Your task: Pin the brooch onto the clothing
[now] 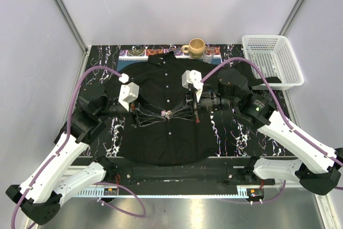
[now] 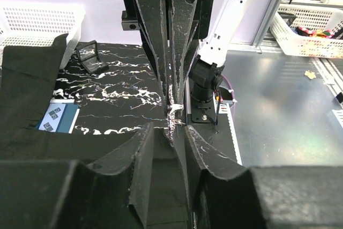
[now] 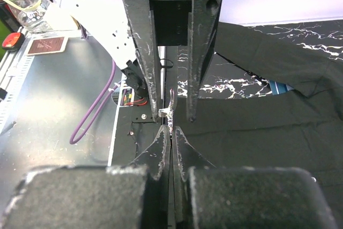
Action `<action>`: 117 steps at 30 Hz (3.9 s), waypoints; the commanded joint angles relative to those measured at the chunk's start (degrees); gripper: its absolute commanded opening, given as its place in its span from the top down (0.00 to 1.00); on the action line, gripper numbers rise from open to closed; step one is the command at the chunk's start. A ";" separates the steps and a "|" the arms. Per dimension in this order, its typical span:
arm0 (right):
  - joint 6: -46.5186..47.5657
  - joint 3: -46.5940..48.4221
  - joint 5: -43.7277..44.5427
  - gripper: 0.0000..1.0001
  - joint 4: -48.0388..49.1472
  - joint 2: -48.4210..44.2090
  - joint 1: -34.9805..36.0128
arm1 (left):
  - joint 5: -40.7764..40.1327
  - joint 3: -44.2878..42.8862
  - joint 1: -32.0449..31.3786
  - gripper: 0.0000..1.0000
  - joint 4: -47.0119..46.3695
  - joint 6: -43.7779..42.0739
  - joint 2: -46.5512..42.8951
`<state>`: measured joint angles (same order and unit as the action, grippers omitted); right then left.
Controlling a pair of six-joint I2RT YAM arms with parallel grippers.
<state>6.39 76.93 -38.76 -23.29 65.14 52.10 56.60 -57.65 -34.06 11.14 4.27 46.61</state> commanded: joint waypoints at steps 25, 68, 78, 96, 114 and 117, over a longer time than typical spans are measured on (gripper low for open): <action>-1.91 0.77 -0.96 1.00 4.31 0.51 0.29 | 1.41 -1.42 0.14 0.77 -3.49 3.11 1.73; -5.16 0.24 -1.05 1.00 7.56 0.16 0.29 | -1.23 -2.20 0.23 1.00 -1.03 3.90 2.96; -1.92 2.35 12.47 0.13 -1.65 -2.30 -1.38 | 4.57 -4.66 13.66 1.00 3.97 14.18 2.96; 22.96 13.33 15.03 0.17 -17.76 32.22 -7.01 | -0.24 -1.51 42.05 1.00 1.00 16.21 16.83; 21.47 26.25 21.18 0.48 -2.64 63.25 -7.27 | -3.69 -3.88 46.46 1.00 1.08 12.78 32.84; 22.78 28.01 21.36 0.47 -2.38 65.28 -7.27 | -3.43 -5.01 46.46 1.00 2.48 13.22 35.03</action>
<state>27.51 100.86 -18.85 -28.88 128.33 45.15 53.67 -59.24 12.21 14.90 16.53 79.48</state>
